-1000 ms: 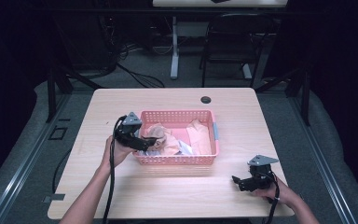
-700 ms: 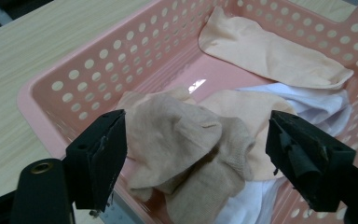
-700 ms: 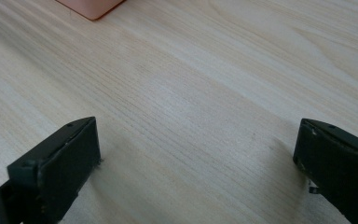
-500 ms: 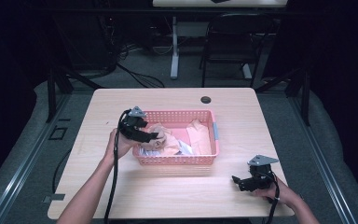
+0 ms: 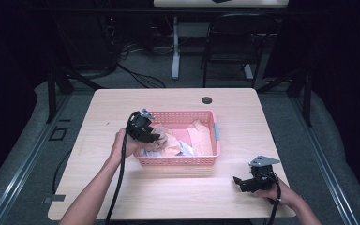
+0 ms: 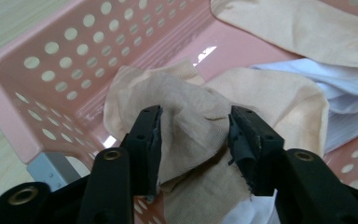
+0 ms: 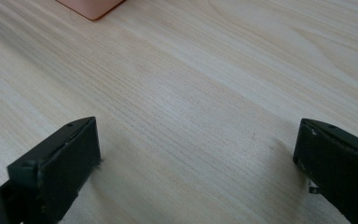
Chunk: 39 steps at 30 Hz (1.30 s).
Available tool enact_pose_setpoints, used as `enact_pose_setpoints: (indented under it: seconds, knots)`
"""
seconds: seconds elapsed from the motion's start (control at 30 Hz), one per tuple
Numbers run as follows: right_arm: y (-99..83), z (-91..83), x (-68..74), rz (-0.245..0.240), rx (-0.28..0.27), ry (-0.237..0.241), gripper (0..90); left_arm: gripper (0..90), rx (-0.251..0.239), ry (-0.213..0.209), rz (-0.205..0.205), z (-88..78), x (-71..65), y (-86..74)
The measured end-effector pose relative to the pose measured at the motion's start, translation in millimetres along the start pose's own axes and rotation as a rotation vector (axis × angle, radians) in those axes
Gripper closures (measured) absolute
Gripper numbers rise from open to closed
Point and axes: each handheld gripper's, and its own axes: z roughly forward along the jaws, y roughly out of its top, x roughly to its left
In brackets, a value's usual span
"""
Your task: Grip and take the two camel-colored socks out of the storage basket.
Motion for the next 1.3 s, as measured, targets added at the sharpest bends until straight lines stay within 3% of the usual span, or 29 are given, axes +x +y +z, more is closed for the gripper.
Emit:
enact_pose_setpoints:
  seconds: [0.23,0.43,0.57,0.73,1.3]
  knots:
    - [0.0,0.0,0.0,0.0,0.0,0.0,0.0,82.4,0.019,0.01,0.008,1.3,-4.5,0.8]
    - [0.0,-0.1,0.0,0.0,0.0,0.0,0.0,85.4,0.013,-0.002,0.009,-5.6,-2.1,1.3]
    - [0.0,-0.1,0.1,0.0,0.001,0.0,0.0,85.5,0.007,-0.032,0.007,-11.9,0.1,3.2]
    - [0.0,-0.1,0.1,0.0,0.001,0.0,0.0,85.6,-0.01,-0.055,0.012,-27.3,3.4,9.0]
    - [0.0,-0.1,0.1,0.0,0.001,-0.001,0.0,85.6,-0.035,-0.061,0.069,-70.6,6.5,31.3]
